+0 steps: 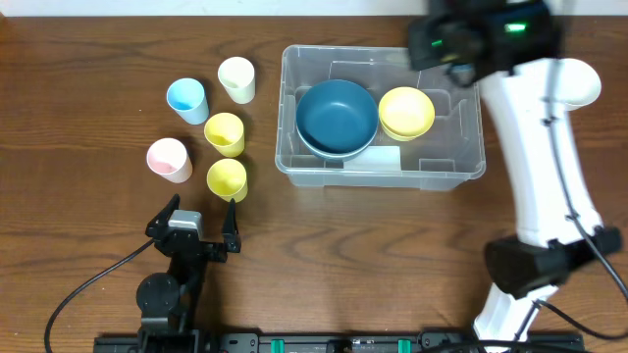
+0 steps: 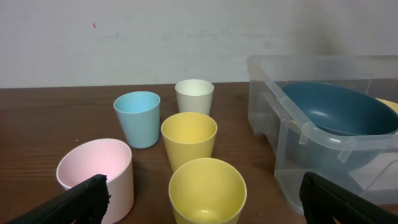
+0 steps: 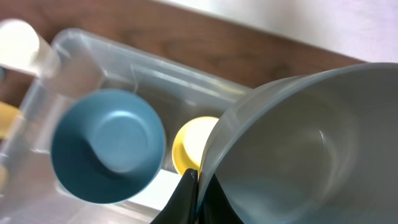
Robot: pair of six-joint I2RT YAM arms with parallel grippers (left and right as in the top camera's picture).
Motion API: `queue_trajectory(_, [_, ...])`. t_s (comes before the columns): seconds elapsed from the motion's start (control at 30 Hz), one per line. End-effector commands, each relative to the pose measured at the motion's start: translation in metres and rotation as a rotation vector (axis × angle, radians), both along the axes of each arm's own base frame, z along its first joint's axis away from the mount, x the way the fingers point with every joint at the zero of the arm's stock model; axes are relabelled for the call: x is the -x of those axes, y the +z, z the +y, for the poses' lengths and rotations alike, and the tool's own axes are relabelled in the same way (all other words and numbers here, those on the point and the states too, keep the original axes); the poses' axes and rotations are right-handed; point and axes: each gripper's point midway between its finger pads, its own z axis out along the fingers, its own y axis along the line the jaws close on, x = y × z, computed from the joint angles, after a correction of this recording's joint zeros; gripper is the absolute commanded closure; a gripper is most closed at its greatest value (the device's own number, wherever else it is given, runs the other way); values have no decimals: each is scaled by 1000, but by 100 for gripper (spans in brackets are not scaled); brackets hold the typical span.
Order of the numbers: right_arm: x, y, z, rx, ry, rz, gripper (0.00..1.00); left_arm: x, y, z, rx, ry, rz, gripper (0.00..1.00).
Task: Pack container
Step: 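Carry the grey bowl with the right gripper and stack it on the yellow bowl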
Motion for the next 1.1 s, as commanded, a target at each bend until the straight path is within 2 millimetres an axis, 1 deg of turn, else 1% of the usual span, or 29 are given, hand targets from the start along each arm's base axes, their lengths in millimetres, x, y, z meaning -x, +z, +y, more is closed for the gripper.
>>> queue_trajectory(0.0, [-9,-33,-2,125,-75,41,99,1,-15,-1,-12,-12,42,2])
queue_trajectory(0.1, [-12,-59,4,140,-76,101,99,1,-15,-1,-12,-12,42,2])
queue_trajectory(0.23, [-13,-90,5,163,-80,183,99,1,-15,-1,-12,-12,42,2])
queue_trajectory(0.3, [-13,-101,4,166,-85,213,99,1,-15,-1,-12,-12,42,2])
queue_trajectory(0.4, [-13,-114,10,149,-66,251,99,1,-15,-1,-12,-12,42,2])
queue_trajectory(0.67, [-10,-142,24,99,-30,333,99,1,-15,-1,-12,-12,43,2])
queue_trajectory(0.9, [-3,-172,25,118,-38,428,99,1,-15,-1,-12,-12,42,2])
queue_trajectory(1.07, [-4,-191,24,126,-49,466,99,1,-15,-1,-12,-12,42,2])
